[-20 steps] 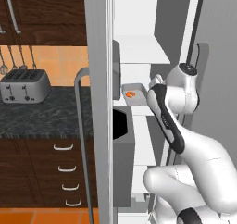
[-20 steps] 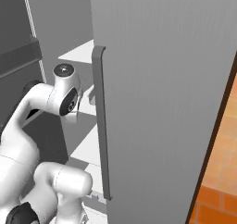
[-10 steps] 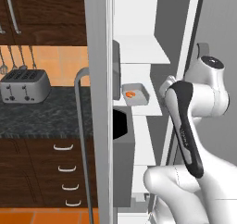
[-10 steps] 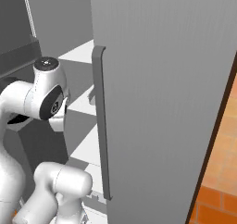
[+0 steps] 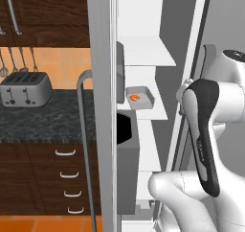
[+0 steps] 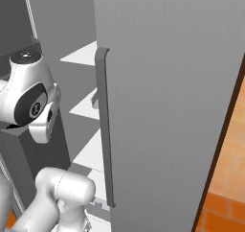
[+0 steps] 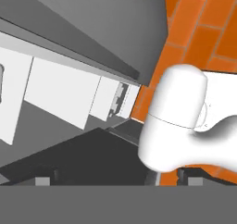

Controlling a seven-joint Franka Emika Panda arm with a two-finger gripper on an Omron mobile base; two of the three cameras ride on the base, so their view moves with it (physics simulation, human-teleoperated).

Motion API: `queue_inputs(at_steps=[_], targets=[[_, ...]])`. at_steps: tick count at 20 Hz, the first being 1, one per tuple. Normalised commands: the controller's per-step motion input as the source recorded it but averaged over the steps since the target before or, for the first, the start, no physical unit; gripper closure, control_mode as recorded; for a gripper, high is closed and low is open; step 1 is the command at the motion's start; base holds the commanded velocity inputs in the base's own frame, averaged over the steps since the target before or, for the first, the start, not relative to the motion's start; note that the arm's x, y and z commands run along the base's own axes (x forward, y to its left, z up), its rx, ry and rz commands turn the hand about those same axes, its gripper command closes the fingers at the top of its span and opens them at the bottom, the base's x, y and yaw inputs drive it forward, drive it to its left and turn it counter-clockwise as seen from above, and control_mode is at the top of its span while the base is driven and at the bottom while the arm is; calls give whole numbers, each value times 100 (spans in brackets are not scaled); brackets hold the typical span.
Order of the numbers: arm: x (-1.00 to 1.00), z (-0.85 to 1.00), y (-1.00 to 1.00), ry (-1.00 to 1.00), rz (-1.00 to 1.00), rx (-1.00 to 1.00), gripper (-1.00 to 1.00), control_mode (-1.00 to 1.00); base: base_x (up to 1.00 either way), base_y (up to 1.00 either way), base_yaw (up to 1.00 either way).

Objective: Take the meat container that has the shrimp and place it on the second highest rack of the freezer. Then take the vegetable container that has the lemon wedge and potato and place it on the highest rack of the freezer.

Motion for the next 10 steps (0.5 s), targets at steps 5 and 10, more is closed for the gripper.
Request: queue_inputs(at_steps=[5, 10], targets=[[-36, 0, 0, 0, 0, -1, -100, -100, 0, 0, 0], [-6, 0, 0, 0, 0, 0, -100, 100, -6, 0, 0]])
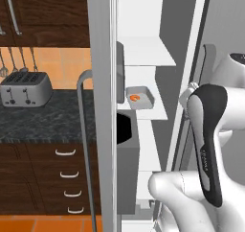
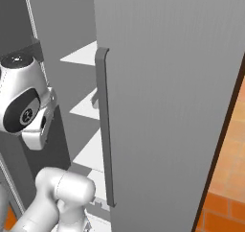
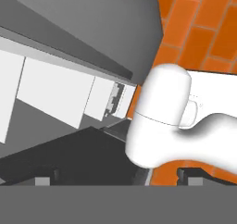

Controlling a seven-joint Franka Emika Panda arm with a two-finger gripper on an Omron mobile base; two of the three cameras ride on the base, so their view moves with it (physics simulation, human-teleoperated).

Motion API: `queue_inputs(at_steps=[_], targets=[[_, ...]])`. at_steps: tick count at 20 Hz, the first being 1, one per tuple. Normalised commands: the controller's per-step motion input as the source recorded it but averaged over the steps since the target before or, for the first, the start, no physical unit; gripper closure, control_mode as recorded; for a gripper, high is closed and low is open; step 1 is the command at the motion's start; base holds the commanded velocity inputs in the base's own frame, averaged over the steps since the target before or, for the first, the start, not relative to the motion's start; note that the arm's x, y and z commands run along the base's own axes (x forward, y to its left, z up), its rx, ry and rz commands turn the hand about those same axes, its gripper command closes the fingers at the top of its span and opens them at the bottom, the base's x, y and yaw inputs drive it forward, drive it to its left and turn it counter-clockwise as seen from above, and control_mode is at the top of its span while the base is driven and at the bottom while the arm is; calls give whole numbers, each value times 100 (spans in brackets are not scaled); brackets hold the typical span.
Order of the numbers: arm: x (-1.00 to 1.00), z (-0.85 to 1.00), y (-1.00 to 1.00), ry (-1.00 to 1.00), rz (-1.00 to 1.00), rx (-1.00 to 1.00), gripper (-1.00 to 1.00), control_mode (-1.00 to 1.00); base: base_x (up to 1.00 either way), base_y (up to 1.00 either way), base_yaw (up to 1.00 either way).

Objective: Take the meat container that has the shrimp and place it on the second highest rack of the freezer. Then take the vegetable container that has the lemon wedge and potato and place it on the highest rack of the freezer.

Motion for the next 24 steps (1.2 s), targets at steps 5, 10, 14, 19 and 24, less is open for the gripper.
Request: queue_inputs(at_steps=[5, 10, 14, 19, 24], targets=[[0, 0, 0, 0, 0, 0, -100, 100, -42, -77, 16], [0, 0, 0, 0, 0, 0, -100, 100, -57, -84, 53], [0, 0, 0, 0, 0, 0, -100, 100, -54, -10, 97], [0, 0, 0, 0, 0, 0, -100, 100, -33, 0, 100], [0, 0, 0, 0, 0, 0, -100, 100, -31, 0, 100]])
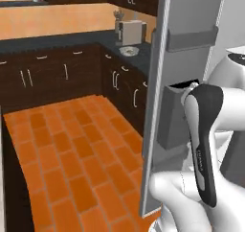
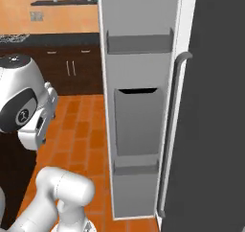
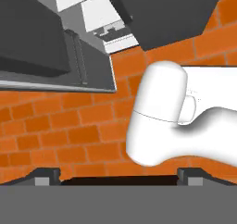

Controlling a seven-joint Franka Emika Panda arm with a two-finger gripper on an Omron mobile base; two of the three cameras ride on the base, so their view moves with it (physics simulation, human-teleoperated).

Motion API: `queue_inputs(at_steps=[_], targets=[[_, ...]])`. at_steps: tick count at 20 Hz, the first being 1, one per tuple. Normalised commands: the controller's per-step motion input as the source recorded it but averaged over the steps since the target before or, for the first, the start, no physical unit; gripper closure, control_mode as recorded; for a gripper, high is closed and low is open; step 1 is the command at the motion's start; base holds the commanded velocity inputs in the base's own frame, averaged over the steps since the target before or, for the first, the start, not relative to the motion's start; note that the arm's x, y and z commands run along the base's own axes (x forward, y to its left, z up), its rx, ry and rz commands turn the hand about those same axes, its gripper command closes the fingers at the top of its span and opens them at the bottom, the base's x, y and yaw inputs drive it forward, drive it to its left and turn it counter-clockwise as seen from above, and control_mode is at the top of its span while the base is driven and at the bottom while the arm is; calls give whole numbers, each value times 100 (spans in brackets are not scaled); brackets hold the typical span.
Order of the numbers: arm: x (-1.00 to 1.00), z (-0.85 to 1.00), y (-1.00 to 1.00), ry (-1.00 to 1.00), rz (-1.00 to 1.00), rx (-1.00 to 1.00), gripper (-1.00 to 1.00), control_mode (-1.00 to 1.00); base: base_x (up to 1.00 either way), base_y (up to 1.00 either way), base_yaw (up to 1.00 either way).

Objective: Take the meat container that has the shrimp and place it on the second highest rack of the freezer. Then take the vegetable container that has the lemon wedge and potato and place it on the highest rack of the freezer.

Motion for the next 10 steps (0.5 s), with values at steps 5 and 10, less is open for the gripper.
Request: queue_inputs(at_steps=[5, 10], targets=[[0, 0, 0, 0, 0, 0, -100, 100, -25, 43, 84], [0, 0, 0, 0, 0, 0, -100, 100, 44, 69, 11]])
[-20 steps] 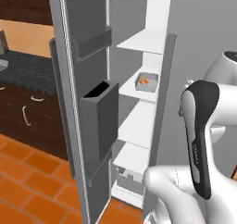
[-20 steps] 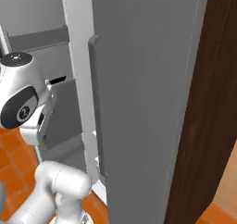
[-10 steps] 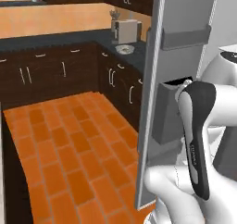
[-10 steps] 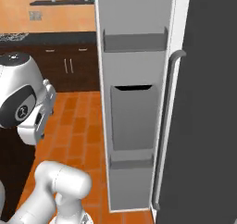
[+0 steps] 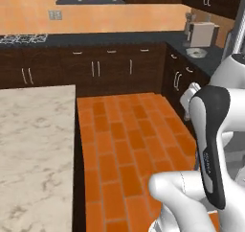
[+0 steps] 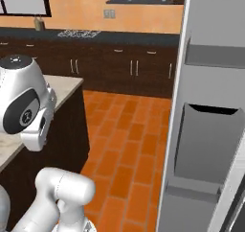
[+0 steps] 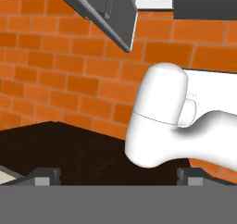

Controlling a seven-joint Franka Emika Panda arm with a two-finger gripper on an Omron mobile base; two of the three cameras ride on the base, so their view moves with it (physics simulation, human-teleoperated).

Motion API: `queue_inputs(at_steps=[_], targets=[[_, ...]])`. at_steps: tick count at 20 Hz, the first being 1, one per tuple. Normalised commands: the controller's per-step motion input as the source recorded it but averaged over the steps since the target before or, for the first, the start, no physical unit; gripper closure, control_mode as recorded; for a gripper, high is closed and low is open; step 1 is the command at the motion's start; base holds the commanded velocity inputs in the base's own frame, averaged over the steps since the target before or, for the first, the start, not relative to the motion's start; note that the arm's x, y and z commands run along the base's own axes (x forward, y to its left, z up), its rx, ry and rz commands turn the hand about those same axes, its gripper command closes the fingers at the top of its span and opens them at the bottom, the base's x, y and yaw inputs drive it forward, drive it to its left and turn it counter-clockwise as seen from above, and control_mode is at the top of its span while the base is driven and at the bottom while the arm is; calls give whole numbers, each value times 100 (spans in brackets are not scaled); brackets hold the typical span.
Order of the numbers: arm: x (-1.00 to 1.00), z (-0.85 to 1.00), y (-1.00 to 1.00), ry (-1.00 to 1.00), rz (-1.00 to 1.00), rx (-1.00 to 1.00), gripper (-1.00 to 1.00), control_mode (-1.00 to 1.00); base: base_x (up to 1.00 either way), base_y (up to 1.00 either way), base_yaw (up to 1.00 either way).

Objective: Take the meat container that has the shrimp and place it on the second highest rack of the freezer. Then take the vegetable container that has the lemon wedge and potato and place it on the highest rack of the freezer.

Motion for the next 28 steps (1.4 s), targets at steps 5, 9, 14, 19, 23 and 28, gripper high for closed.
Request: queue_inputs(at_steps=[5, 9, 14, 19, 23, 28], targets=[[0, 0, 0, 0, 0, 0, -100, 100, 80, 18, -16], [0, 0, 0, 0, 0, 0, -100, 100, 100, -6, -15], [0, 0, 0, 0, 0, 0, -100, 100, 100, -1, -11], [0, 0, 0, 0, 0, 0, -100, 100, 100, 0, -8], [0, 0, 0, 0, 0, 0, -100, 100, 100, 0, -7], [0, 0, 0, 0, 0, 0, -100, 100, 100, 0, -6]])
